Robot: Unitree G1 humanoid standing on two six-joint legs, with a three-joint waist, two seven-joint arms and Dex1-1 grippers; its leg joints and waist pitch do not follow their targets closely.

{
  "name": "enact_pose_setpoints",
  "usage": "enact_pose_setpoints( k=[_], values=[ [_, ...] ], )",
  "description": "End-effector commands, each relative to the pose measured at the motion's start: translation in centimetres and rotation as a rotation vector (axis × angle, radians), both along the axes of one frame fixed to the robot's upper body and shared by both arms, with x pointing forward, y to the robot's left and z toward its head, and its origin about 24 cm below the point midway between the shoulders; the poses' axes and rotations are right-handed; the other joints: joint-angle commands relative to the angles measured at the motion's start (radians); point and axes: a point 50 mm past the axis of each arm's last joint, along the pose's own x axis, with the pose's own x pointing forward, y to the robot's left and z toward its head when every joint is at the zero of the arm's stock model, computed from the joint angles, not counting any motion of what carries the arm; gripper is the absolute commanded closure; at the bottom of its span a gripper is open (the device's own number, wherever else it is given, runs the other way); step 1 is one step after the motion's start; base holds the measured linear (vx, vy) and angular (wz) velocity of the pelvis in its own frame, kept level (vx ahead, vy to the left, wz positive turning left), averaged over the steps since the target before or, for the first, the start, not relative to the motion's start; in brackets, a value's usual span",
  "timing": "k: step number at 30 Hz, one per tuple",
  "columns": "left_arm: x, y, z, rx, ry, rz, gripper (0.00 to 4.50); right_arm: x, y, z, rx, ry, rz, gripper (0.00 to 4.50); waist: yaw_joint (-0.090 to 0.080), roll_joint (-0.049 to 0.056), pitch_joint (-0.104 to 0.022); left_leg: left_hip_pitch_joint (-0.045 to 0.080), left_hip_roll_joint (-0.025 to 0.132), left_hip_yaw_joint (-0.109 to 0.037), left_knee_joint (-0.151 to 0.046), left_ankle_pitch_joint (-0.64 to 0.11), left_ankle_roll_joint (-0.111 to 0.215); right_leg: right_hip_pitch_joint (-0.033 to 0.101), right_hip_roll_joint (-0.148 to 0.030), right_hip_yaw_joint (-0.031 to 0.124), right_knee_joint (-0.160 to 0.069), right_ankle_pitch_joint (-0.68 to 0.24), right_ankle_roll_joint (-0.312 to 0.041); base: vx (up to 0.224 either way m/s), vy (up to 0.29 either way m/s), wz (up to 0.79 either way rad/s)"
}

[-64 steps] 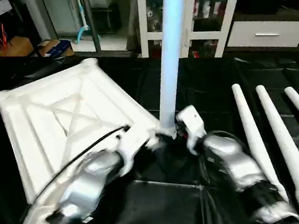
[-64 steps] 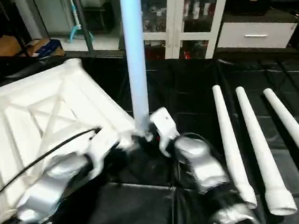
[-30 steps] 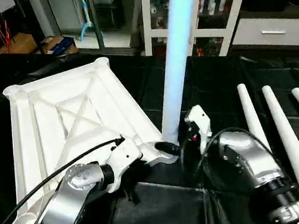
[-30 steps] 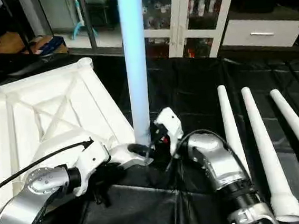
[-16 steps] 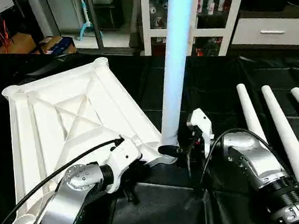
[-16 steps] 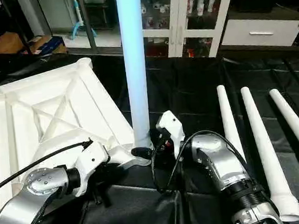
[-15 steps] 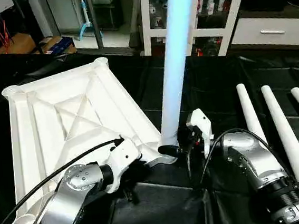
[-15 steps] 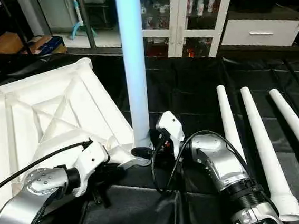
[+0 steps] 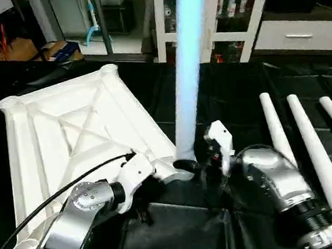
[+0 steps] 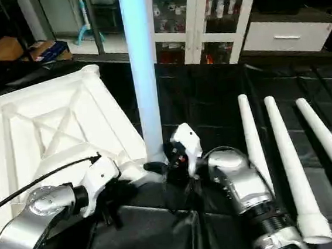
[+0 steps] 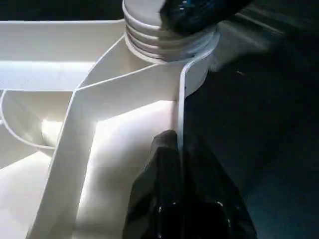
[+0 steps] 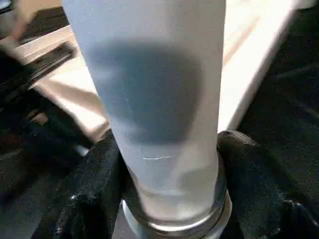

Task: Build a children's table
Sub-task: Rotate leg to tighten

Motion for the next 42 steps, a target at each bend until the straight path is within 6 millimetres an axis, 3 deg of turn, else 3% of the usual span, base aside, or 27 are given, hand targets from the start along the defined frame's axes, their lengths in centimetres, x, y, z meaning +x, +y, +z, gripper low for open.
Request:
enact_pose_setpoints(
  k=[1, 2, 4, 6, 7, 10, 12, 15, 16, 17, 20, 21, 24, 26, 28, 33, 36, 42],
  values=[
    [0.7, -0.7, 0.2, 0.004, -0.024, 0.035, 4.50, 1.1, -0.9, -0.7, -0.078, 0.006, -0.210, 1.99, -0.002, -0.006, -0.045, -0.002, 0.048, -0.016, -0.077, -0.168, 0.039, 0.047, -0.056, 0.056, -0.083, -0.286, -0.198, 0.000, 0.000, 0.00],
    [1.3, -1.0, 0.3, 0.013, -0.039, 0.072, 4.50, 1.4, -0.8, -0.9, -0.084, 0.017, -0.286, 1.99, -0.002, -0.005, -0.048, -0.003, 0.048, -0.019, -0.078, -0.174, 0.023, 0.051, -0.059, 0.055, -0.083, -0.308, -0.182, 0.000, 0.000, 0.00],
    [2.7, -1.6, 0.2, 0.025, -0.067, 0.186, 4.50, 1.9, -0.6, -1.6, -0.114, 0.030, -0.430, 1.99, -0.005, -0.005, -0.046, 0.000, 0.046, -0.017, -0.078, -0.186, 0.014, 0.044, -0.057, 0.056, -0.089, -0.320, -0.172, 0.000, 0.000, 0.00],
    [3.4, -2.3, 0.0, 0.017, -0.062, 0.238, 4.50, 2.1, -0.1, -2.0, -0.135, 0.037, -0.503, 1.99, -0.004, -0.006, -0.049, -0.001, 0.045, -0.018, -0.077, -0.183, 0.010, 0.046, -0.058, 0.055, -0.088, -0.313, -0.166, 0.000, 0.000, 0.00],
    [3.7, -2.8, -0.1, 0.009, -0.059, 0.264, 4.50, 2.2, 0.6, -2.1, -0.126, 0.046, -0.527, 1.99, -0.006, 0.000, -0.049, -0.002, 0.045, -0.018, -0.078, -0.182, 0.009, 0.045, -0.058, 0.055, -0.088, -0.310, -0.166, 0.000, 0.000, 0.00],
    [4.2, -3.5, -0.2, 0.013, -0.063, 0.283, 4.50, 2.2, 2.0, -1.9, -0.098, 0.050, -0.539, 2.06, -0.006, -0.006, -0.052, -0.007, 0.044, -0.020, -0.077, -0.177, 0.018, 0.051, -0.059, 0.054, -0.087, -0.287, -0.159, 0.000, 0.000, 0.00],
    [4.6, -3.9, -0.1, 0.007, -0.070, 0.296, 4.50, 2.1, 3.6, -1.4, -0.043, 0.038, -0.498, 2.11, -0.005, -0.004, -0.054, -0.006, 0.043, -0.018, -0.075, -0.164, 0.034, 0.050, -0.059, 0.055, -0.086, -0.263, -0.165, 0.000, 0.000, 0.00],
    [4.5, -3.4, 0.0, 0.007, -0.075, 0.282, 4.50, 1.8, 4.2, -0.5, 0.060, 0.035, -0.410, 2.11, -0.004, -0.001, -0.055, -0.009, 0.046, -0.019, -0.075, -0.141, 0.050, 0.053, -0.058, 0.054, -0.079, -0.216, -0.177, 0.000, 0.000, 0.00],
    [4.4, -3.3, 0.0, 0.010, -0.076, 0.281, 4.50, 1.8, 4.2, -0.5, 0.068, 0.034, -0.403, 1.77, -0.004, -0.002, -0.056, -0.008, 0.046, -0.018, -0.074, -0.144, 0.054, 0.052, -0.058, 0.054, -0.079, -0.211, -0.179, 0.000, 0.000, 0.00],
    [4.3, -3.1, 0.0, 0.013, -0.083, 0.271, 4.50, 1.8, 4.1, -0.3, 0.079, 0.030, -0.387, 1.42, -0.004, -0.001, -0.056, -0.009, 0.047, -0.018, -0.074, -0.139, 0.059, 0.053, -0.058, 0.054, -0.078, -0.197, -0.185, 0.000, 0.000, 0.00],
    [4.1, -2.7, -0.1, 0.016, -0.082, 0.256, 4.50, 1.7, 3.9, 0.0, 0.087, 0.013, -0.361, 1.34, -0.004, -0.001, -0.054, -0.012, 0.048, -0.019, -0.075, -0.138, 0.070, 0.056, -0.059, 0.053, -0.078, -0.195, -0.191, 0.000, 0.000, 0.00],
    [3.8, -2.4, -0.1, 0.020, -0.090, 0.229, 4.50, 1.7, 3.6, 0.3, 0.087, -0.008, -0.340, 1.09, -0.006, -0.003, -0.054, -0.012, 0.048, -0.019, -0.075, -0.144, 0.068, 0.055, -0.059, 0.053, -0.079, -0.210, -0.191, 0.000, 0.000, 0.00],
    [3.4, -1.9, -0.1, 0.024, -0.092, 0.197, 4.50, 1.8, 3.2, 0.8, 0.104, -0.014, -0.299, 0.90, -0.013, -0.003, -0.052, -0.011, 0.048, -0.020, -0.076, -0.172, 0.067, 0.053, -0.059, 0.053, -0.083, -0.256, -0.184, 0.000, 0.000, 0.00],
    [2.7, -1.3, -0.2, 0.028, -0.080, 0.163, 4.50, 1.5, 2.7, 1.1, 0.090, -0.024, -0.195, 0.79, -0.014, -0.001, -0.052, -0.013, 0.050, -0.022, -0.076, -0.170, 0.066, 0.056, -0.060, 0.053, -0.081, -0.252, -0.186, 0.000, 0.000, 0.00],
    [2.1, -1.0, -0.2, 0.028, -0.075, 0.119, 4.50, 1.1, 2.1, 1.3, 0.063, -0.037, -0.112, 0.61, -0.014, 0.001, -0.053, -0.011, 0.052, -0.020, -0.076, -0.160, 0.074, 0.050, -0.057, 0.053, -0.079, -0.230, -0.192, 0.000, 0.000, 0.00],
    [0.7, -0.8, -0.3, 0.007, -0.055, 0.031, 4.50, 0.6, 0.7, 1.3, 0.035, -0.034, -0.007, 0.61, -0.010, -0.002, -0.055, -0.012, 0.051, -0.018, -0.071, -0.123, 0.092, 0.055, -0.058, 0.053, -0.070, -0.161, -0.225, 0.000, 0.000, 0.00],
    [-1.1, -0.6, -0.1, -0.035, -0.028, -0.075, 4.50, -0.1, -1.3, 1.1, -0.020, -0.015, 0.108, 0.61, -0.005, -0.004, -0.053, -0.012, 0.055, -0.019, -0.072, -0.133, 0.098, 0.054, -0.059, 0.053, -0.070, -0.182, -0.226, 0.000, 0.000, 0.00],
    [-1.6, -0.7, 0.1, -0.053, -0.014, -0.112, 4.50, -0.3, -2.1, 0.8, -0.044, -0.005, 0.136, 0.61, 0.009, -0.005, -0.048, -0.006, 0.054, -0.015, -0.075, -0.156, 0.086, 0.047, -0.058, 0.056, -0.079, -0.245, -0.211, 0.000, 0.000, 0.00]
  ],
)
